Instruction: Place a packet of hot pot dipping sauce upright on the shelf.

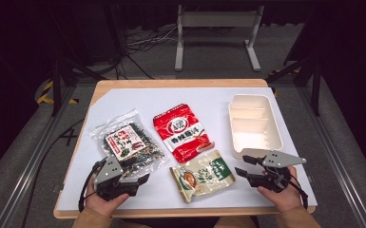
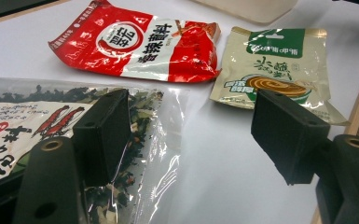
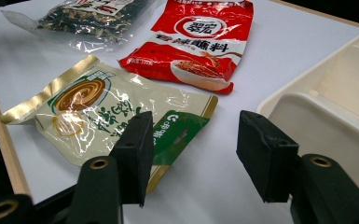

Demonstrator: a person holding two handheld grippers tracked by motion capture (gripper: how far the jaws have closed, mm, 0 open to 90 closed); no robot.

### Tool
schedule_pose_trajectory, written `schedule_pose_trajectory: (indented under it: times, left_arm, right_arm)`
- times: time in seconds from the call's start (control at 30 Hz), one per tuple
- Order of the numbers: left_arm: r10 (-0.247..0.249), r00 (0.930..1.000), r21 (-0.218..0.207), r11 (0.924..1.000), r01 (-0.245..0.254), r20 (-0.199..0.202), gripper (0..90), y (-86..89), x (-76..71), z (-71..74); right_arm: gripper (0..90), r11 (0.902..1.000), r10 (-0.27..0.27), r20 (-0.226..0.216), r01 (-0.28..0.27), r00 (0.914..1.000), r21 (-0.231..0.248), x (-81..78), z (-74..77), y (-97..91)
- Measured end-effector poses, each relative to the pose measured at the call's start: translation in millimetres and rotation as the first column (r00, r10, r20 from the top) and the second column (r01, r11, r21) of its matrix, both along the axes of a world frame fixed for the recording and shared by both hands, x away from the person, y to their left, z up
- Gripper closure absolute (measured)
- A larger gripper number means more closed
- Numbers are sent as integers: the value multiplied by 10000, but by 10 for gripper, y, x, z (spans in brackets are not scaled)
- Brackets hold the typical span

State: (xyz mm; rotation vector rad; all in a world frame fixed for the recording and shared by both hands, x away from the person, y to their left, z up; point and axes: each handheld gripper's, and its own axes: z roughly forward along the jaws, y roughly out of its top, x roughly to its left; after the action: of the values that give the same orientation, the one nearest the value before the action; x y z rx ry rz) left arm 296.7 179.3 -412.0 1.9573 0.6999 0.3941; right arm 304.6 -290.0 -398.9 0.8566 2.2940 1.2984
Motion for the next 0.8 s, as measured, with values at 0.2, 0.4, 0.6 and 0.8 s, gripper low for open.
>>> schedule_pose_trajectory:
  times: [0.2,0.4,0.6,0.8]
  left_arm:
    - [-14,10000,152,9999,14,18,286,-14,2,-4]
    - [-41,10000,283,9996,39,45,284,-26,-2,-4]
    - [-61,10000,371,9993,60,22,283,-37,-3,-7]
    - [-19,10000,416,9991,22,-53,281,-36,-3,-15]
  right_arm:
    - [445,9999,118,-52,-117,9999,35,-13,59,34]
    - [424,10000,15,-369,-17,9993,-56,13,156,45]
    - [415,9996,-58,-626,41,9980,-274,43,235,75]
    - [403,9994,16,-905,-47,9959,-346,87,275,130]
